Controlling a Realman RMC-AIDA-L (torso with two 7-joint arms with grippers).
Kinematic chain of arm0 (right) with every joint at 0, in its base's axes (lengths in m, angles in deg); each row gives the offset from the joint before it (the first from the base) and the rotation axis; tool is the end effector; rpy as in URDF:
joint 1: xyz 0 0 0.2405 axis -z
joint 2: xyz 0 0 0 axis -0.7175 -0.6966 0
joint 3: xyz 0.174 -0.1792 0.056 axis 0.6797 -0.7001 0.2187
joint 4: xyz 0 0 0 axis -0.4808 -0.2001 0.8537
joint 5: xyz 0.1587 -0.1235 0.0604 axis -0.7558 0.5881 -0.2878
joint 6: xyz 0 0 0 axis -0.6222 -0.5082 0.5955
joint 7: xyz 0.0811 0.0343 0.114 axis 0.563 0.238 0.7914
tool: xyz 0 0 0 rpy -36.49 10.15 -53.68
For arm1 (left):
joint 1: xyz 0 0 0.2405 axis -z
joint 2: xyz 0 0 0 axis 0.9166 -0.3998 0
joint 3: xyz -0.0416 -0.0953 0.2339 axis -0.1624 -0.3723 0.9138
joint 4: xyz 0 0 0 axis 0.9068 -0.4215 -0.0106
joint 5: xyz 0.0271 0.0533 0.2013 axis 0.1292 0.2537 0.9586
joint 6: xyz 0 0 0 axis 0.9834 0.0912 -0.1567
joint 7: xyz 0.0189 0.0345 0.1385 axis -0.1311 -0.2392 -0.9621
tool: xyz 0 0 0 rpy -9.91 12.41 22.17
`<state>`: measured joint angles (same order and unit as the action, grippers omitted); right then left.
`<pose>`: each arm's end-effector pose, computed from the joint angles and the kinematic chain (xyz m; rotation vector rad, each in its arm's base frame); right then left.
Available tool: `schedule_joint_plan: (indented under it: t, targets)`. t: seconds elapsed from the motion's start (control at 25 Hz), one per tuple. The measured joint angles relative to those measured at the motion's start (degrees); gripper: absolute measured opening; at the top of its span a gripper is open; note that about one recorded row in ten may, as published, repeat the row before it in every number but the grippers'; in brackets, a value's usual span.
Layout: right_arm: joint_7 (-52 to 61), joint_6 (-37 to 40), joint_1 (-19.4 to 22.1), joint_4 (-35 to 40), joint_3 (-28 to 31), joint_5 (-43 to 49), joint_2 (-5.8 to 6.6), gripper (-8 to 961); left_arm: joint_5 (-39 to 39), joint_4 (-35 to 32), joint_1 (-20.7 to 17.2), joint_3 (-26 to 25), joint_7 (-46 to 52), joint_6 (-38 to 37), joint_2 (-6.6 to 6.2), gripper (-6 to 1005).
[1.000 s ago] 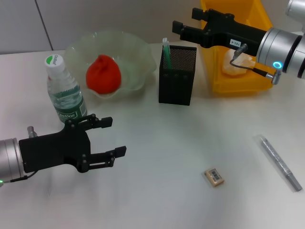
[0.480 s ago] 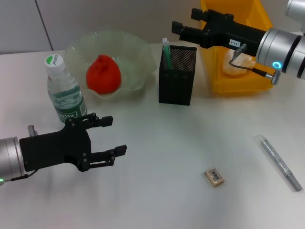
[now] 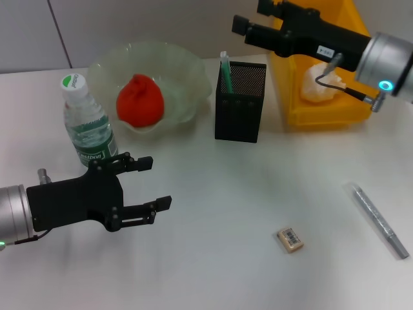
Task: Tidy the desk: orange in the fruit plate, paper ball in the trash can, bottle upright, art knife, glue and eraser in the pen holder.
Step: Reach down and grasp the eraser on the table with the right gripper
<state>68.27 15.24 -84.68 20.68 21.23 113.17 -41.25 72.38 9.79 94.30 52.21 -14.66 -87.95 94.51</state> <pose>0.2078 0.4069 0.0214 -2.3012 0.5294 1.0470 -0.2628 0.3107 -0.0284 -2.7679 -0.2444 -0.7326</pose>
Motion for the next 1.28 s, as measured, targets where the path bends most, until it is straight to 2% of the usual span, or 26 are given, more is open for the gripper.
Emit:
schedule_joint_plan:
  t: [0.24,0.28,0.32,0.36,0.44,0.56,0.84,1.08,1.28]
  targets:
    - [4.8,15.3,2.2,4.8,-1.5,2.3,1.82,810,0.0,0.0,0.0,0.0,-0.2,0.0,0.0,802]
    - [6.1,17.1,2.6,6.0,-2.0,3.3,2.3,810,0.0,0.0,0.0,0.0,-0.2,0.0,0.01,802]
    - [9.2,21.0,3.3,8.9,-3.4,5.9,3.46,810,0.0,0.0,0.0,0.0,-0.2,0.0,0.01,802]
    - [9.2,21.0,3.3,8.9,-3.4,5.9,3.46,810,0.0,0.0,-0.1,0.0,-0.2,-0.1,0.04,802]
    - [12.4,24.7,3.6,12.5,-4.9,9.5,4.48,810,-0.1,0.0,-0.3,0.3,-0.2,-0.3,0.08,802]
    - [17.4,29.4,3.8,18.3,-6.6,16.0,5.17,810,-0.1,0.1,-0.4,0.4,-0.2,-0.4,0.09,802]
    - [23.5,38.3,1.8,29.1,-8.0,31.9,4.16,809,-0.1,0.1,-1.3,0.4,0.3,-0.6,0.06,802]
    - [24.7,39.2,-0.6,32.1,-13.2,41.6,3.62,810,-0.1,-0.3,-2.2,0.2,0.3,-0.7,0.02,802]
    - [24.3,37.3,-2.3,34.2,-17.6,48.6,1.62,810,0.2,-0.4,-2.4,0.5,0.6,-0.6,-0.08,802]
